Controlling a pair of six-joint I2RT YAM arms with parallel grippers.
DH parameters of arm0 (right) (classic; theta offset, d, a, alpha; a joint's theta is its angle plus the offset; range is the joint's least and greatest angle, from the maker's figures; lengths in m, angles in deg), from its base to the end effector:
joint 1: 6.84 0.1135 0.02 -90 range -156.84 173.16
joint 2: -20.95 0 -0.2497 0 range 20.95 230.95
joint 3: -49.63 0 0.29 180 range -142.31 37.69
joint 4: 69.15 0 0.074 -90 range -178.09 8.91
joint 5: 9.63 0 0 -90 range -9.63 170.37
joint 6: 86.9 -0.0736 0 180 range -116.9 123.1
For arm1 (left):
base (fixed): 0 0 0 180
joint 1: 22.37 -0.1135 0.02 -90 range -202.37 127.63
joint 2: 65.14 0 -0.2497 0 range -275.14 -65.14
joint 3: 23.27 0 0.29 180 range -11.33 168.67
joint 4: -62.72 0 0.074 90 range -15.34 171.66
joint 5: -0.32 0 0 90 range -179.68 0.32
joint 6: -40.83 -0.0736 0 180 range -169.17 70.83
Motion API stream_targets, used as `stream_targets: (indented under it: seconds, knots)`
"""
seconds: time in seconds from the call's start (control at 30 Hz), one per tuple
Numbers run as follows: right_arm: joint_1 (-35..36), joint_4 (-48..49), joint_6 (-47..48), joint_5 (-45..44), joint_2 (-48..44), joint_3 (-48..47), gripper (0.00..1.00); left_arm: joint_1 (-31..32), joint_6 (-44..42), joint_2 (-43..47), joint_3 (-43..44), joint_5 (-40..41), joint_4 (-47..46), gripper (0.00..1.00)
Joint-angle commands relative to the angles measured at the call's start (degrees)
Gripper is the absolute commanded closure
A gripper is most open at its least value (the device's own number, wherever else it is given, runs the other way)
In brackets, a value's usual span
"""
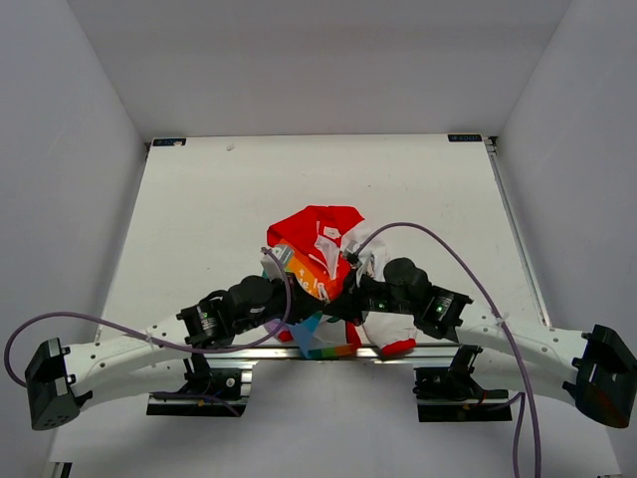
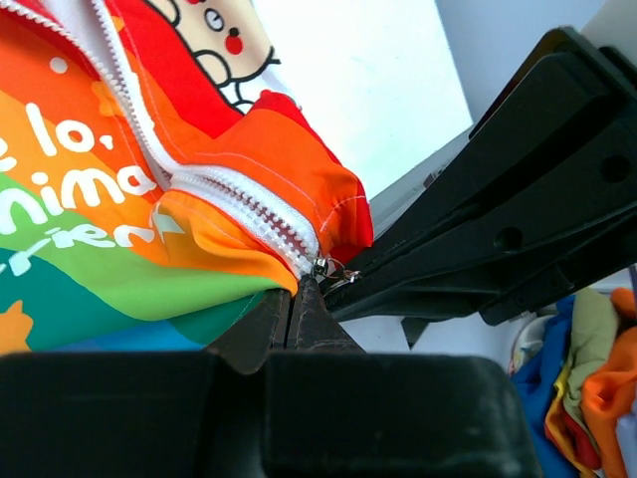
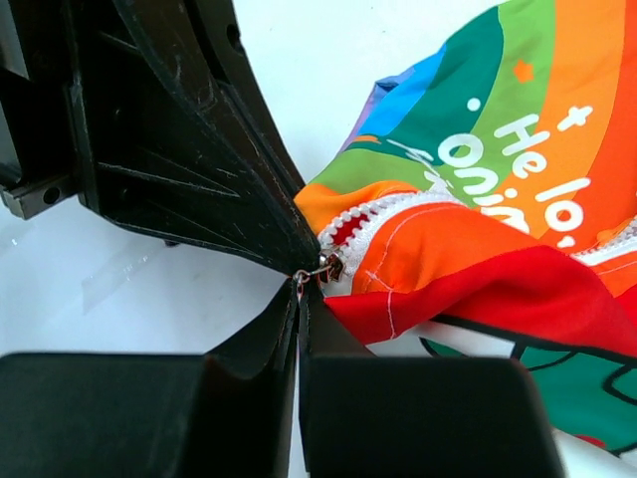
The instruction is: Zip up the jacket
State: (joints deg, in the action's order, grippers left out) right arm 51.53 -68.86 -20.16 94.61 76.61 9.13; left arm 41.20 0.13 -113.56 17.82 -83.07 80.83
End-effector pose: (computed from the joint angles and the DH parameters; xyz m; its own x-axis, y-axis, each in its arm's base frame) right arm 0.1417 0.2645 0.2065 -0.4988 -0.0799 -0.8630 -0.8196 0.3673 0.4397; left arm 0.1299 -0.2423 0.2001 -0.7640 -0.1549 -0.6264 0.4049 0.6407 -0.6524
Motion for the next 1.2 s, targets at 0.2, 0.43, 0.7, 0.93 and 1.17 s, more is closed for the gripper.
stream_targets:
  seconds: [0.2, 0.43, 0.7, 0.93, 1.17]
  knots:
    - [-1.42, -9.93, 13.07, 3.75, 2.79, -15.03, 1.00, 1.12, -4.46, 1.05, -1.02, -9.69, 12.54, 1.00]
    - [-2.47, -9.69, 7.28, 4.49, 3.84, -16.36, 1.00, 1.12, -7.73, -1.58, -0.23, -10.83, 12.28, 1.00]
    - [-8.88, 8.67, -7.57, -1.93, 2.43, -9.41, 1.00, 1.20, -7.03, -2.64, -2.25, -13.73, 10.97, 1.00]
    - [-9.06, 11.70, -11.19, -0.19, 4.54, -10.19, 1.00, 1.20, -5.53, -3.43, -2.78, -12.60, 12.53, 1.00]
    - [-9.06, -6.24, -5.65, 3.07, 7.10, -17.33, 1.00, 1.20, -7.19, -2.91, 4.95, -2.41, 21.15, 1.00]
